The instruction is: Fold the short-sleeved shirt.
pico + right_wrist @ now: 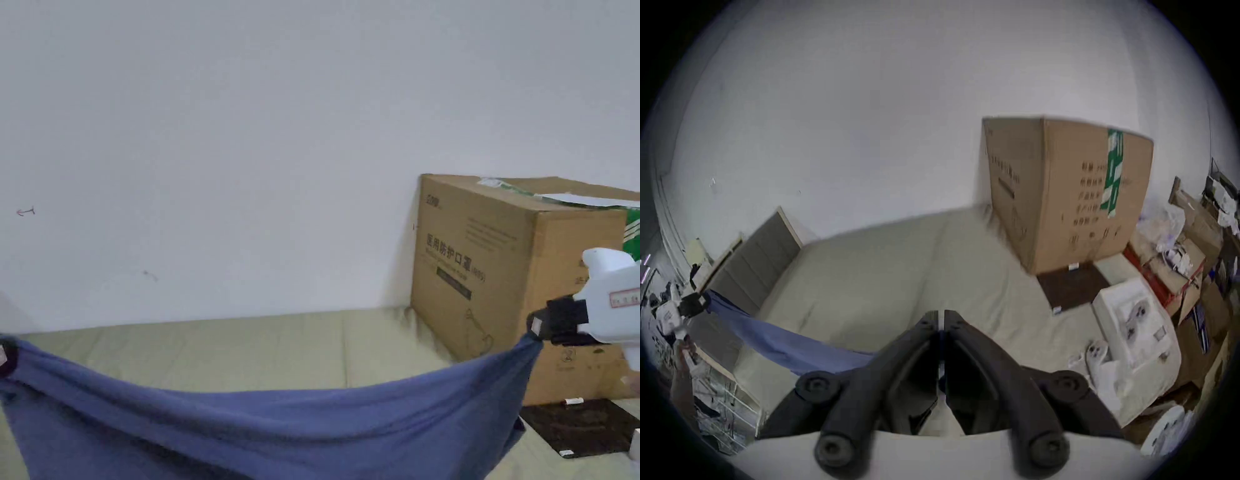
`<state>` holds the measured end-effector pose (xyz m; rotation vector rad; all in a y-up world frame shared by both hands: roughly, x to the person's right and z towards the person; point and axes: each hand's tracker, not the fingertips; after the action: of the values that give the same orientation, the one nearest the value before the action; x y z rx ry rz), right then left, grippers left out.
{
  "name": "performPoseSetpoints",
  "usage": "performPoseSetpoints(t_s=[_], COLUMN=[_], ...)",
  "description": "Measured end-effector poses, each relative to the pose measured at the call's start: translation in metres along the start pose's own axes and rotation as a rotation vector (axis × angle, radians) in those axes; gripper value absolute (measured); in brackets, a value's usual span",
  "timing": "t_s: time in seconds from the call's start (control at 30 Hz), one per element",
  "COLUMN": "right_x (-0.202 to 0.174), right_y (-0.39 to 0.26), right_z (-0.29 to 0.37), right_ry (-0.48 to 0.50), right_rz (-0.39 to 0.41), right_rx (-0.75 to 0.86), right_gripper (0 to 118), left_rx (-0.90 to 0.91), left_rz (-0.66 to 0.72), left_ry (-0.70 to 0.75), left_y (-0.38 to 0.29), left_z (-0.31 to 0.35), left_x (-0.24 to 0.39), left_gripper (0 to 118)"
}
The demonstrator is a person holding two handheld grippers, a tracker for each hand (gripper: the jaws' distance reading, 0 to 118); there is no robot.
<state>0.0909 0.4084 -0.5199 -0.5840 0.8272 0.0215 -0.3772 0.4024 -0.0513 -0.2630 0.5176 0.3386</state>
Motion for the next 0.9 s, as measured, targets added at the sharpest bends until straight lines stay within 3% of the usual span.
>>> performPoseSetpoints(t_s=[0.17,0.4,0.7,0.9], right_x=[-0.029,-0.046,-0.054,-0.048], right_y=[0.063,0.143,0.201,0.185], right_z=[0.027,0.006,-0.071,-0.130], right_ry=[-0.017,-0.051,-0.097,-0.083], right_rz=[0.070,0.071,0.024,-0.035], right_rx=[0.103,0.151,0.224,0.226], right_gripper=[0,0,0,0], left_rx=[0.055,0.100,0.171,0.220], left_rz=[-0.004,0.002,0.043,0.076], left_ry=[0.034,0.060,0.148,0.217], left_y=[0.053,0.102,0.136,0.111], left_z=[-0.013,-0.049,-0.121,-0.155], left_x=[0.006,0.015,0.001,-0.024], left_gripper=[2,2,2,2])
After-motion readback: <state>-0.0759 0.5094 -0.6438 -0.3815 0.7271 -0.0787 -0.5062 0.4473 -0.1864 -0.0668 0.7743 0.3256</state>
